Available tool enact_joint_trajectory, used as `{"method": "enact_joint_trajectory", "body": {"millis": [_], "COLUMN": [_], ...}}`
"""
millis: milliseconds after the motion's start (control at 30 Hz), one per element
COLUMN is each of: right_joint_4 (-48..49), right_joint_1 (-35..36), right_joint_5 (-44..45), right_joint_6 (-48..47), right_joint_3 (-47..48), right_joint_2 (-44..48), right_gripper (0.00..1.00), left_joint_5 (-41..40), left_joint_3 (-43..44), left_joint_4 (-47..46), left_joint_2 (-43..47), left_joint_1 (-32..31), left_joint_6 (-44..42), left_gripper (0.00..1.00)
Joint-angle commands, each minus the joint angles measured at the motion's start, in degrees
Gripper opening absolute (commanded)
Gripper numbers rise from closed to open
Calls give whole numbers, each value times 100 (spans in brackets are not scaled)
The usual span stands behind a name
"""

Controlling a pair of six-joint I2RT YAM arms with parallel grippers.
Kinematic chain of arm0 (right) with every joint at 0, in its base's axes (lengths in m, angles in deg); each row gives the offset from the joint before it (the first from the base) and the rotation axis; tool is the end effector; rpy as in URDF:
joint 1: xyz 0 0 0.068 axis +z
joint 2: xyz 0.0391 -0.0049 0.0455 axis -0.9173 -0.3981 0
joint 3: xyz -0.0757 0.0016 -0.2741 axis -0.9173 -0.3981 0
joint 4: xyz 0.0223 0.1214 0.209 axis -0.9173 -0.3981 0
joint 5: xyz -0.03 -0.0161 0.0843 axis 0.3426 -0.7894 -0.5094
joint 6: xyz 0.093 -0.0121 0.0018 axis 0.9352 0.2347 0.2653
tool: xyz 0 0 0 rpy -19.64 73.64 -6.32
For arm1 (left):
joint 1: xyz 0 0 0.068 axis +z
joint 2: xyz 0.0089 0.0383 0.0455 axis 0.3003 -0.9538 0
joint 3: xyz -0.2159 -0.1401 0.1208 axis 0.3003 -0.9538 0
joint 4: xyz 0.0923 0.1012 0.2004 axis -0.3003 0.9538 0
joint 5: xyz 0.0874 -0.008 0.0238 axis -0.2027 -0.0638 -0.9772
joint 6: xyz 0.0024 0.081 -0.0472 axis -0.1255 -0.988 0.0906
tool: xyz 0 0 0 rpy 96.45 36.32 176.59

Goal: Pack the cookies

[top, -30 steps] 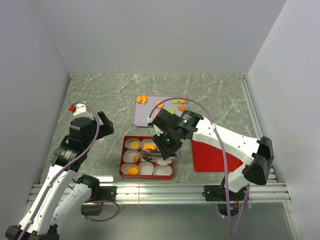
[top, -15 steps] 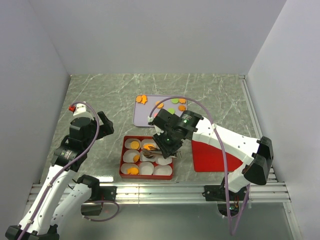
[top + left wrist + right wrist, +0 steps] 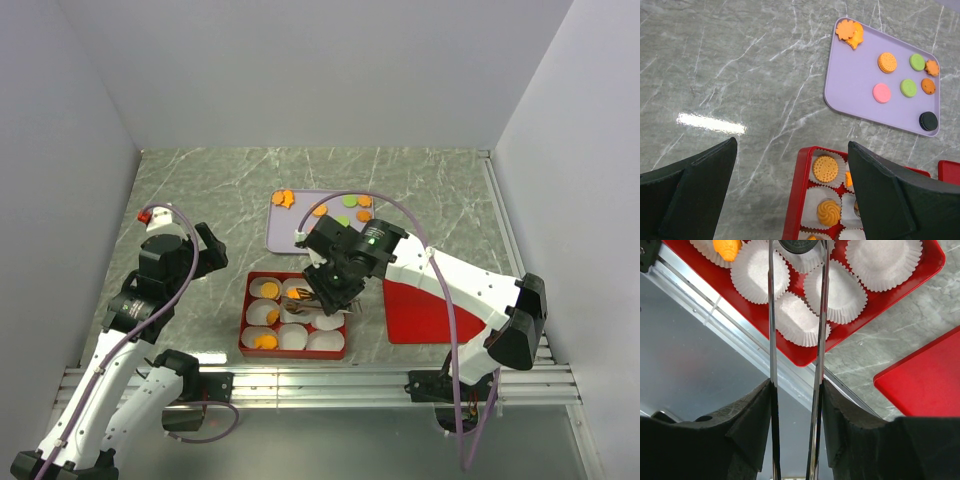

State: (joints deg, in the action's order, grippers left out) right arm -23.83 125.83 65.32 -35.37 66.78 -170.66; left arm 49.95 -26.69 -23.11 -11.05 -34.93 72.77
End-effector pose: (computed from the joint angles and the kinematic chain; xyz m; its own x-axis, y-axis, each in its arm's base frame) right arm 0.1409 0.2566 0.2916 -0.7112 -0.6255 -0.3209 -0.6976 0.6842 0.2125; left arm 0.1544 -0.0258 0.2951 -0.4088 -0.3841 -0.8278 -0.1561 0.9232 -0.3513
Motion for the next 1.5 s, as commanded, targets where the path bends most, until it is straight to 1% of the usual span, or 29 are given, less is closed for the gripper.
{"method": "enact_joint_trajectory", "body": {"millis": [0, 367, 567, 700, 833, 1000, 1133, 1467], "right_joint_4": [103, 94, 15, -12, -3, -55, -266, -223], "right_joint_1": [30, 30, -75, -347, -873, -1296, -1420, -1604], "right_joint_5": [-4, 4, 153, 259, 364, 645, 1224, 1480], "right_joint_6": [12, 21, 135, 162, 179, 127, 83, 83], "right_joint_3": [318, 397, 906, 1241, 1548, 1715, 1935, 2094], "right_joint_2": [93, 85, 32, -30, -135, -503, -908, -1681], "right_gripper": [49, 52, 52, 51, 51, 50, 50, 50], "left_joint_5": [50, 42, 42, 33, 68, 112, 112, 235], "left_joint_3": [64, 64, 55, 55, 46, 55, 46, 29], "left_joint_4": [-225, -225, -225, -225, -234, -243, -251, -286], "left_joint_2": [1, 10, 28, 63, 80, 72, 107, 63], "left_joint_1": [31, 23, 23, 23, 23, 23, 23, 23], "left_joint_6": [-139, -139, -130, -139, -148, -165, -165, -200], "left_gripper": [98, 98, 98, 98, 99, 98, 99, 98]}}
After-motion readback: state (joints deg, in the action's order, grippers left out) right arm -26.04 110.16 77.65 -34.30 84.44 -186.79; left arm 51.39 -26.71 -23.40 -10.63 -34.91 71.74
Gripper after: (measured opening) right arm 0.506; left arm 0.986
